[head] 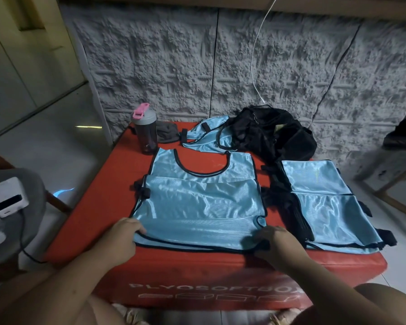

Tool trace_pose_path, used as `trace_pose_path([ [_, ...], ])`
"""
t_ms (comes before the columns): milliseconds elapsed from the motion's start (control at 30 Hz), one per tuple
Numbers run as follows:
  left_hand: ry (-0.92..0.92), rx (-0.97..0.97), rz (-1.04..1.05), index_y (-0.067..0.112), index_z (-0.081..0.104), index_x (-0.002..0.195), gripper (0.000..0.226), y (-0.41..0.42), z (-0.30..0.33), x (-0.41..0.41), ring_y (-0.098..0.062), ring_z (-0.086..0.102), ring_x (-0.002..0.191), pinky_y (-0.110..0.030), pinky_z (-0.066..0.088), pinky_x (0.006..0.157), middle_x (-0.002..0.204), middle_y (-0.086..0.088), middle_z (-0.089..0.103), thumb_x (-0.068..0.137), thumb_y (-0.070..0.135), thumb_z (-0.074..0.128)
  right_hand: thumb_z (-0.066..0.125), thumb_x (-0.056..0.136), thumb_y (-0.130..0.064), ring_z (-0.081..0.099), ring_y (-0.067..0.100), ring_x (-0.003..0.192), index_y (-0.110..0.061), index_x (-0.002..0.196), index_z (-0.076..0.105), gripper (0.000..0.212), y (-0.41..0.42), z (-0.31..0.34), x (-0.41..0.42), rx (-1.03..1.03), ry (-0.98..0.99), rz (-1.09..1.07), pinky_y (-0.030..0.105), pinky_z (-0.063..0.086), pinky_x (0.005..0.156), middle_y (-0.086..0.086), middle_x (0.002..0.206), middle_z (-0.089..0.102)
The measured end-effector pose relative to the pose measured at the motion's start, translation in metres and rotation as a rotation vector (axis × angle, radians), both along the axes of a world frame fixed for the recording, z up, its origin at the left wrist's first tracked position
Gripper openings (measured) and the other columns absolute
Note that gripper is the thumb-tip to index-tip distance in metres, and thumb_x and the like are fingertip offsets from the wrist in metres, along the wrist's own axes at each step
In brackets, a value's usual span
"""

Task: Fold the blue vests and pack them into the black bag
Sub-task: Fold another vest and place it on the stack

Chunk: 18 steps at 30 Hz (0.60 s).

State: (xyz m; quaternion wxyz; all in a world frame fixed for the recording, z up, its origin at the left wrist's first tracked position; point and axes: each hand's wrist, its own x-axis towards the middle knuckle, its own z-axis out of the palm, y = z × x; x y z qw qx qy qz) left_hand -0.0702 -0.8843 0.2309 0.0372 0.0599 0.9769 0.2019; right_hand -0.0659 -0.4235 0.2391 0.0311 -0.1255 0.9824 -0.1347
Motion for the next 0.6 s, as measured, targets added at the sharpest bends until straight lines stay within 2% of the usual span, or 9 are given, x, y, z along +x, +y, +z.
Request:
trace_pose_path([
  [100,0.013,0.006,-0.024,0.039,0.068,0.096,0.043,0.000,0.002,0.002,-0.004,0.052,0.103,-0.023,0.044,0.100,0.103,0.017,0.058,0.080,0.000,0.071,0.076,0.076,-0.033,0.065,0.015,0.108,-0.040,0.107,0.078,0.031,0.000,-0.005,-0.001,0.035,0.045,0.041,0.035,0.051,0.095,-0.018,0.122,0.070],
  [233,0.038,-0.019,-0.044,0.028,0.075,0.096,0.022,0.006,0.005,0.004,-0.004,0.050,0.099,-0.023,0.043,0.099,0.095,0.020,0.057,0.084,0.010,0.077,0.067,0.074,-0.034,0.069,0.016,0.100,-0.043,0.102,0.078,0.031,-0.001,-0.009,-0.001,0.093,0.117,0.053,0.038,0.054,0.089,-0.020,0.116,0.072],
  [367,0.081,-0.056,-0.068,0.024,0.074,0.090,0.014,0.009,0.003,0.008,-0.004,0.048,0.097,-0.025,0.047,0.094,0.093,0.019,0.054,0.088,0.011,0.073,0.068,0.077,-0.024,0.067,0.019,0.093,-0.040,0.108,0.076,0.035,-0.003,-0.016,0.003,0.151,0.143,0.030,0.040,0.055,0.080,-0.016,0.113,0.072],
  [433,0.123,-0.059,-0.061,0.025,0.065,0.081,0.021,0.014,0.002,0.011,-0.005,0.047,0.094,-0.026,0.050,0.087,0.093,0.018,0.048,0.088,0.006,0.071,0.071,0.077,-0.017,0.064,0.021,0.094,-0.037,0.112,0.073,0.040,-0.006,-0.019,0.008,0.157,0.148,-0.020,0.039,0.054,0.077,-0.011,0.114,0.069],
  [533,0.201,-0.125,-0.017,0.025,0.055,0.084,0.022,0.020,0.004,0.016,-0.010,0.046,0.105,-0.032,0.051,0.082,0.109,0.014,0.047,0.088,0.005,0.066,0.075,0.075,-0.007,0.060,0.031,0.103,-0.023,0.106,0.067,0.036,-0.010,-0.022,0.010,0.117,0.214,-0.100,0.042,0.052,0.079,0.001,0.123,0.060],
  [600,0.293,-0.110,-0.002,0.023,0.053,0.086,0.023,0.025,0.009,0.017,-0.015,0.045,0.116,-0.037,0.052,0.085,0.123,0.009,0.048,0.085,0.003,0.064,0.074,0.079,-0.006,0.054,0.036,0.120,-0.017,0.107,0.064,0.032,-0.012,-0.020,0.007,0.071,0.304,-0.094,0.048,0.051,0.092,0.006,0.132,0.056],
])
